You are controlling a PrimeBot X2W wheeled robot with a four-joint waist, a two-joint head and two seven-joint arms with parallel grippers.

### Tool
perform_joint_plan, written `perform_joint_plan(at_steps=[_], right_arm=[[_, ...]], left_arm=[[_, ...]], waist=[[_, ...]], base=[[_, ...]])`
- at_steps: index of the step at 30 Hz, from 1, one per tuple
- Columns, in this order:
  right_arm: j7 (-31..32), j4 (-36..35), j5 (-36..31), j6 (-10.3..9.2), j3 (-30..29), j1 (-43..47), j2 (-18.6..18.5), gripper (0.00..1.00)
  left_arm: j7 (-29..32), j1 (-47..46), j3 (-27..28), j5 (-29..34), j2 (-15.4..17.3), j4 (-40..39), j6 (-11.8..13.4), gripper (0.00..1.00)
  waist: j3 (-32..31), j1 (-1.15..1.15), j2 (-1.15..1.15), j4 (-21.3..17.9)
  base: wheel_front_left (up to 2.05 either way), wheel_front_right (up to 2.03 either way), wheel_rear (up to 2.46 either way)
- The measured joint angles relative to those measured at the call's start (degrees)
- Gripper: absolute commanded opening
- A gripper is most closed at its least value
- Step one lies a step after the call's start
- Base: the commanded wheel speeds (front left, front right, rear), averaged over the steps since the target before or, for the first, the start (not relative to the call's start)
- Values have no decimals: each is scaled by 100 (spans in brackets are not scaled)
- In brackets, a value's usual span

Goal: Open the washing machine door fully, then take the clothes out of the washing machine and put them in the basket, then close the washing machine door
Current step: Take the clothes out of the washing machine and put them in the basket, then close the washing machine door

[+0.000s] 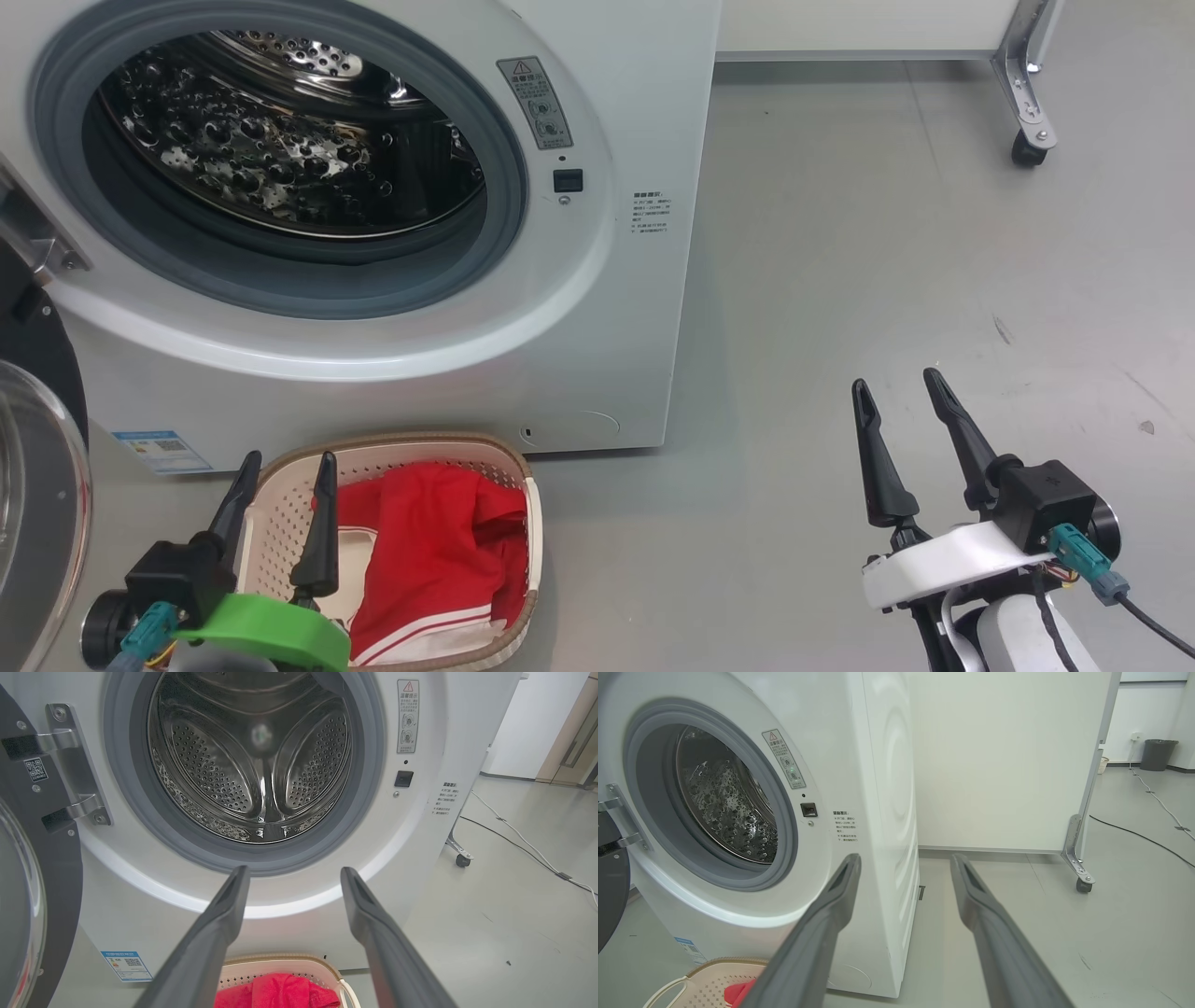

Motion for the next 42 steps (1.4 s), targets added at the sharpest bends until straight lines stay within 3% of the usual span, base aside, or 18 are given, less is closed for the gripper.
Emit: perform_joint_plan(at_steps=[26, 42], right_arm=[[0, 44, 2, 2, 43, 0, 5, 100], [0, 67, 21, 2, 87, 0, 8, 100]], left_arm=[[0, 104, -2, -2, -2, -44, 1, 100], [0, 112, -7, -35, -5, 13, 1, 100]], waist=[[-48, 0, 0, -1], [-61, 0, 0, -14]], base=[[-3, 3, 0], [-59, 59, 0]])
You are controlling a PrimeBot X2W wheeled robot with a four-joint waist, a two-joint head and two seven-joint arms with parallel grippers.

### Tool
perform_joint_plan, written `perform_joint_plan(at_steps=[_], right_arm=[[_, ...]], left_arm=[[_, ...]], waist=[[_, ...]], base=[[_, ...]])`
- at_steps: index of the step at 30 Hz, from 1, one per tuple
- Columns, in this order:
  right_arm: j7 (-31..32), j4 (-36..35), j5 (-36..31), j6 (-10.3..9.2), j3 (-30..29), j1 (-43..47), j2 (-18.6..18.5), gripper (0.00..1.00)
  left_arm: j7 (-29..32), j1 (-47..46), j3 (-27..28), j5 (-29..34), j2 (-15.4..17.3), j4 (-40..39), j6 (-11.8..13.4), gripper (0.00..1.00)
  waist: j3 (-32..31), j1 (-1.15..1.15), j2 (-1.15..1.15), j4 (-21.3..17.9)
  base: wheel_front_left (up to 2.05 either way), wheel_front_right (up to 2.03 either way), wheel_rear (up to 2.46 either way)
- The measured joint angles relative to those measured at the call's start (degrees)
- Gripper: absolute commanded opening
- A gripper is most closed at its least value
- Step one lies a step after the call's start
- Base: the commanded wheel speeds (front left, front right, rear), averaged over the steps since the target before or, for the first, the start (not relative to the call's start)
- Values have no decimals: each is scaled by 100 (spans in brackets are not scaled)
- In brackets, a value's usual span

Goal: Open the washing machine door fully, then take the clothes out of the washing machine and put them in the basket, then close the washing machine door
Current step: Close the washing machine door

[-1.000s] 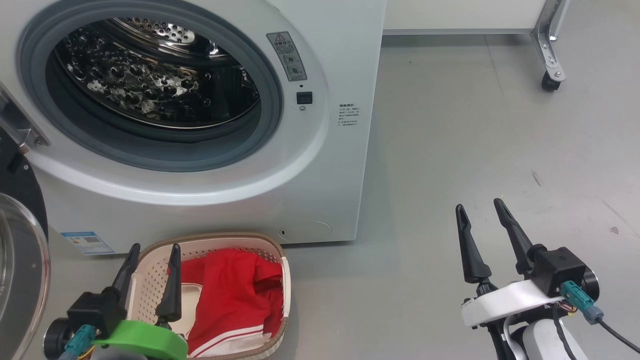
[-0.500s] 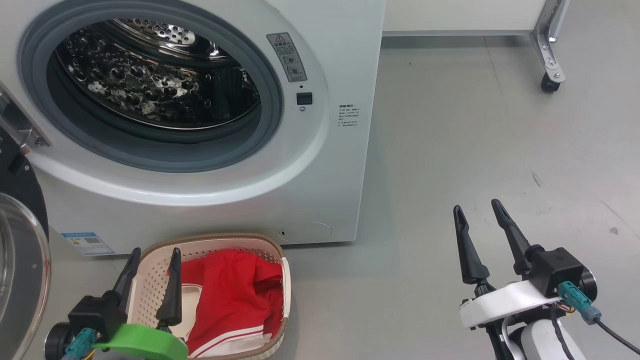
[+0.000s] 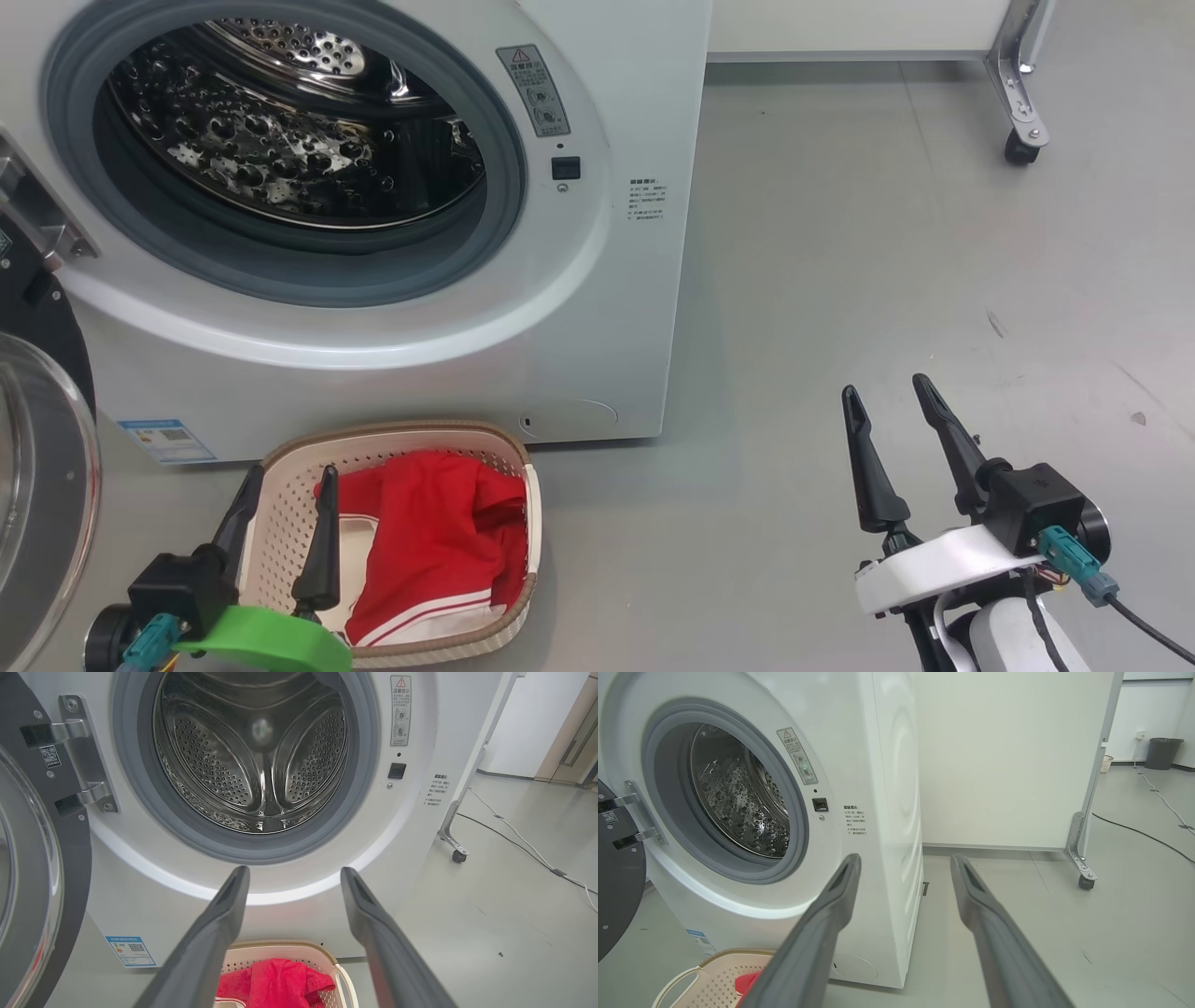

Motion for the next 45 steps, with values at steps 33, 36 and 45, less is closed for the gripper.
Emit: perform_joint_plan(at_steps=[33, 36, 45], right_arm=[[0, 25, 41, -2, 67, 0, 1, 100], [0, 33, 41, -2, 76, 0, 1, 100], [0, 65, 41, -1, 102, 0, 1, 100]], left_arm=[[0, 4, 15, 2, -3, -82, 3, 100], [0, 5, 9, 2, -3, -86, 3, 100], [0, 9, -16, 2, -3, -90, 3, 100]], waist=[[-2, 0, 0, 30], [2, 0, 0, 34], [-4, 0, 0, 36]], base=[[-106, 106, 0], [-50, 50, 0], [-25, 25, 0]])
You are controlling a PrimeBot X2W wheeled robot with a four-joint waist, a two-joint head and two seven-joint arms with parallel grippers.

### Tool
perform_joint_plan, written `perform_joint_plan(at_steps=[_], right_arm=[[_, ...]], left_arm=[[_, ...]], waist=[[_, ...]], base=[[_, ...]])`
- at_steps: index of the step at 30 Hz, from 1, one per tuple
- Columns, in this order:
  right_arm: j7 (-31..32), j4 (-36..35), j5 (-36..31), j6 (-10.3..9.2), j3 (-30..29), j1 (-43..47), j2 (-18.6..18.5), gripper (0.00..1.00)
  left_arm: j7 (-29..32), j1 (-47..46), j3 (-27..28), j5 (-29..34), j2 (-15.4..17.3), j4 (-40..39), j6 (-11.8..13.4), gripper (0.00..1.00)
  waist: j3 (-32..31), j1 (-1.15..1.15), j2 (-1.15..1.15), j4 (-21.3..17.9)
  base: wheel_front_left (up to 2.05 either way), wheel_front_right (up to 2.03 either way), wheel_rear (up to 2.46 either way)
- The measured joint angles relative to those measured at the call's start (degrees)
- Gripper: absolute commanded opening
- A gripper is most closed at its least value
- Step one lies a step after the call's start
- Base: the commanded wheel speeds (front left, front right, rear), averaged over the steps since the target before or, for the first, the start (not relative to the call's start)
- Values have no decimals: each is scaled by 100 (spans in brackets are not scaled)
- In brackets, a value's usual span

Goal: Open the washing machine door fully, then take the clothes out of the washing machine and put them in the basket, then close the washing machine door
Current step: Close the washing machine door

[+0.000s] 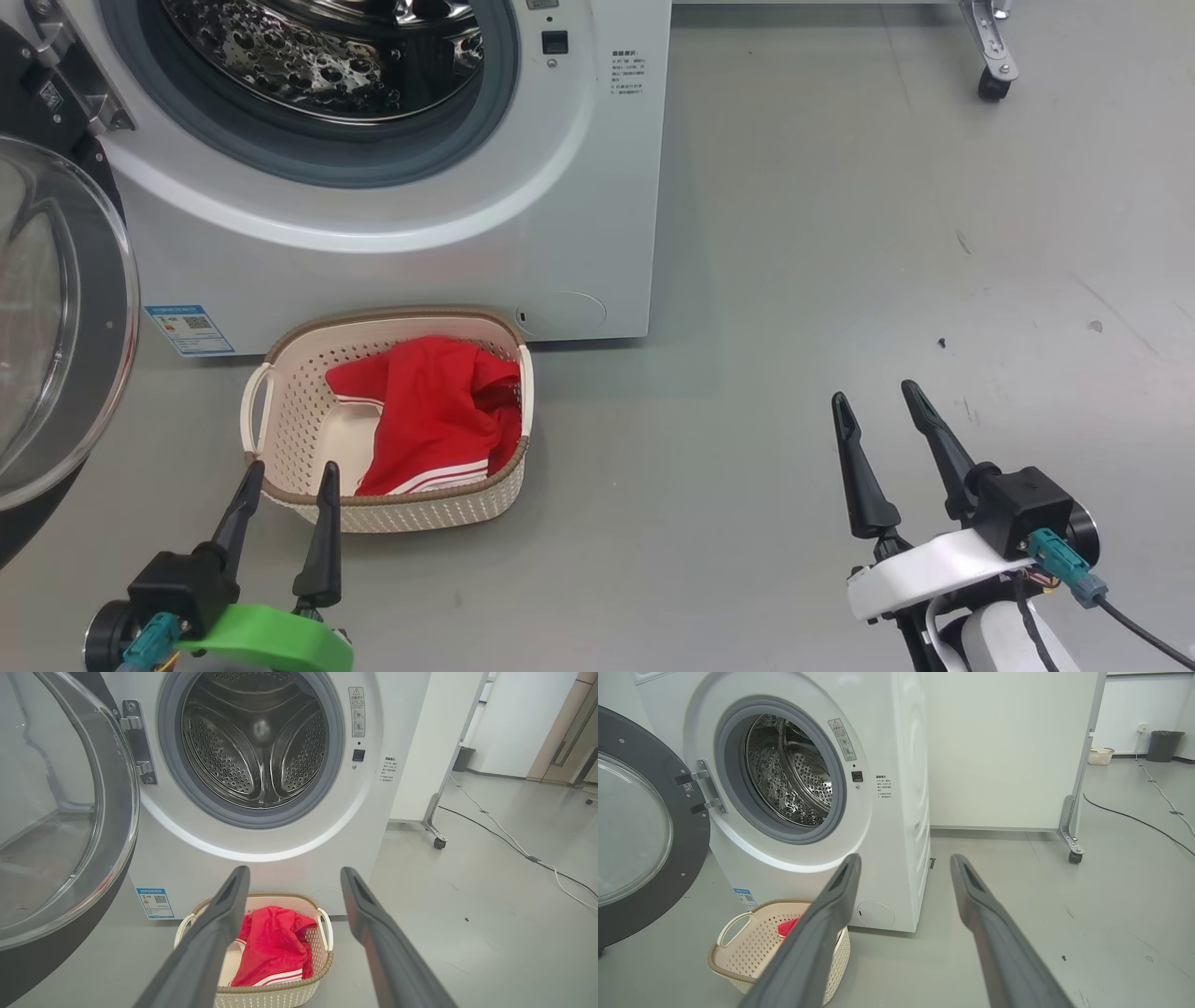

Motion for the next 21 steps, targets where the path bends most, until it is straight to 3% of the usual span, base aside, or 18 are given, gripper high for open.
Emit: perform_joint_plan(at_steps=[21], right_arm=[[0, 22, 0, -1, 7, -1, 0, 100]], left_arm=[[0, 2, 0, 0, 0, -41, 9, 100]], waist=[[-4, 0, 0, 9]], base=[[0, 0, 0]])
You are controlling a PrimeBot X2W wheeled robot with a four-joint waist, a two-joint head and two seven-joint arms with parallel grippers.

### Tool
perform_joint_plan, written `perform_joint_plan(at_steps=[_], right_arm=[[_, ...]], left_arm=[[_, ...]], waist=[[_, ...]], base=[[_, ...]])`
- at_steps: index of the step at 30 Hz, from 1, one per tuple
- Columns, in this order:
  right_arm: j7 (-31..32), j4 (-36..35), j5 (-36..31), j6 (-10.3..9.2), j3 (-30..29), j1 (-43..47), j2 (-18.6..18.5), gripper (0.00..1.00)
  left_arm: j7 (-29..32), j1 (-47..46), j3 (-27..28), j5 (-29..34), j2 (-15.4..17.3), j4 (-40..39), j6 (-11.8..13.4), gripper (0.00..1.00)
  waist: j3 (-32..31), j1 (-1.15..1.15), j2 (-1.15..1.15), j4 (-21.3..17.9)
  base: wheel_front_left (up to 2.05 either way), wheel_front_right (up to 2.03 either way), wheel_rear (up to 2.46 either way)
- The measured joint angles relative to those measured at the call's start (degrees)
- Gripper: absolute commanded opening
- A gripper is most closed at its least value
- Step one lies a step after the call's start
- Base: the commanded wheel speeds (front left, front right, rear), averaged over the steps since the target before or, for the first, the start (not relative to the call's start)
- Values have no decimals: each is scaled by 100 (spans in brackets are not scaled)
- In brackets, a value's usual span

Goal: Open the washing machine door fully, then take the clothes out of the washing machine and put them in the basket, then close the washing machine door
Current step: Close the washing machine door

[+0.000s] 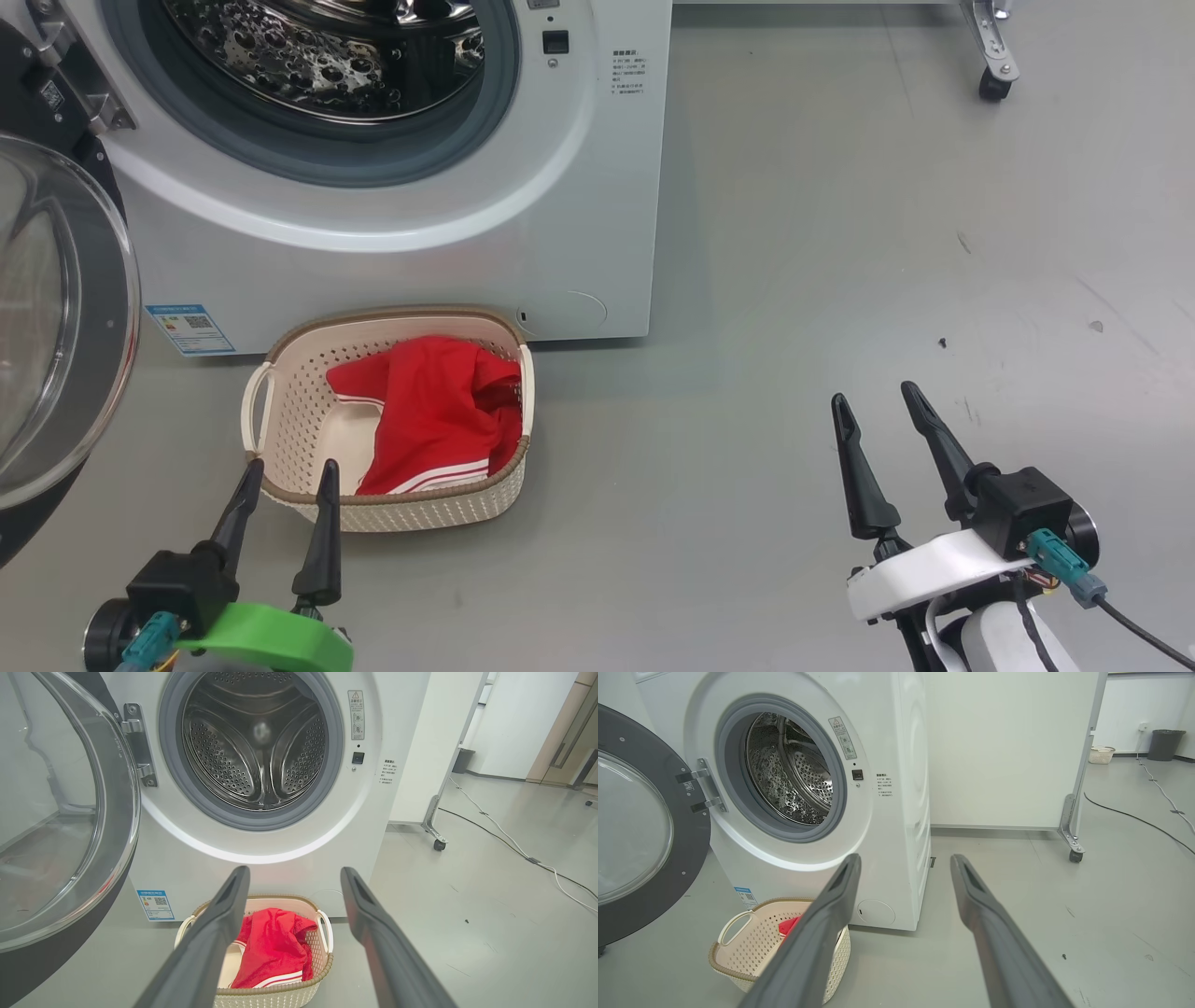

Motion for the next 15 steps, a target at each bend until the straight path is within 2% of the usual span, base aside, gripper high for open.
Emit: perform_joint_plan(at_steps=[15], right_arm=[[0, -2, 1, 0, -2, 0, 0, 100]], left_arm=[[0, 8, -2, 0, 0, -7, 48, 100]], waist=[[40, 0, 0, 13]], base=[[0, 0, 0]])
